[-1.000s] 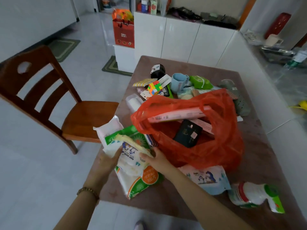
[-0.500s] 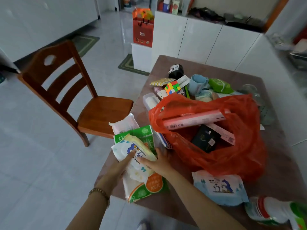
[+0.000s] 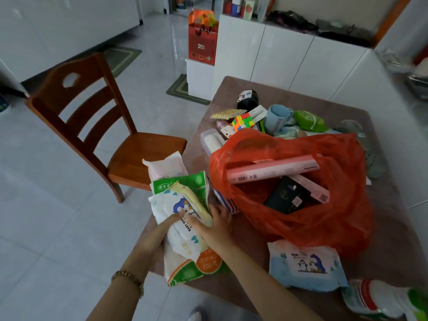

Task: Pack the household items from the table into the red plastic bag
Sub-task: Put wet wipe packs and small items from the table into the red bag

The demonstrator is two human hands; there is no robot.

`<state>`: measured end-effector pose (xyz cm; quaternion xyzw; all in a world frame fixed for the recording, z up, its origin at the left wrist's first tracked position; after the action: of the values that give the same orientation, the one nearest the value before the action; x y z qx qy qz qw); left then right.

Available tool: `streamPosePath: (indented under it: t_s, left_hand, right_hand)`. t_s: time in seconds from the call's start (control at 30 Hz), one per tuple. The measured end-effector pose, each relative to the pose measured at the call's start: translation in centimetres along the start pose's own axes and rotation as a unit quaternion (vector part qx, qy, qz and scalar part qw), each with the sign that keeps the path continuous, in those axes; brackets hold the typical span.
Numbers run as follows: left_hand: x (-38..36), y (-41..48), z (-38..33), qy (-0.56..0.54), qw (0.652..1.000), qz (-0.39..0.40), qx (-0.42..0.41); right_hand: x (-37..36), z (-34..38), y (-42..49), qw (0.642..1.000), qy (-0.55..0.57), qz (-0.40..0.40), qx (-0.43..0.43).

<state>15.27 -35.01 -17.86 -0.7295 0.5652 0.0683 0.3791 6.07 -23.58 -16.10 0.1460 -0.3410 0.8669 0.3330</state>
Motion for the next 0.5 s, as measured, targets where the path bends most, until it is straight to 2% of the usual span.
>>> streamPosePath:
  t_s: [0.07,0.17,0.3,0.43,0.5]
  left_hand:
    - [-0.1,-0.8,-0.4,-0.014,1.0,-0.001,-0.002]
    - [-0.9,-2.6,-2.8,-0.004,1.0,0.011,-0.007]
    - [-2.5,-5.3,-9.7,0.079,0.993,0.012,-0.084]
    - [-7.5,-6.7,-15.8,0.132,0.979,0.049,-0.147]
    - [-10.6,-6.5,-17.5,0.162,0.972,0.07,-0.154]
  right_hand:
    - [0.0,1.6,-0.4,0.999,0.014,0.007,0.038]
    - [-0.6,4.2,-0.8,0.983,0.136,0.086,0.086]
    - [2.3,9.2,-1.5,0.965,0.187,0.126,0.135]
    - [6.5,13.5,-2.8,0.924,0.299,0.172,0.163]
    - [9.4,14.6,-4.0,0.907,0.334,0.184,0.179]
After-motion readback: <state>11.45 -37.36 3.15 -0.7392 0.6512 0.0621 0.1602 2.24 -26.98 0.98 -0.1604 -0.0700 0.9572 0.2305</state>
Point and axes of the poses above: each hand's wrist, its own y-axis towards the middle knuckle, its own x-axis out of the back of the hand, z = x × y, the point moved 10 cm from there along y, towards the middle knuckle, and after that the axes turned 14 degrees about z, right-handed, at the moved point
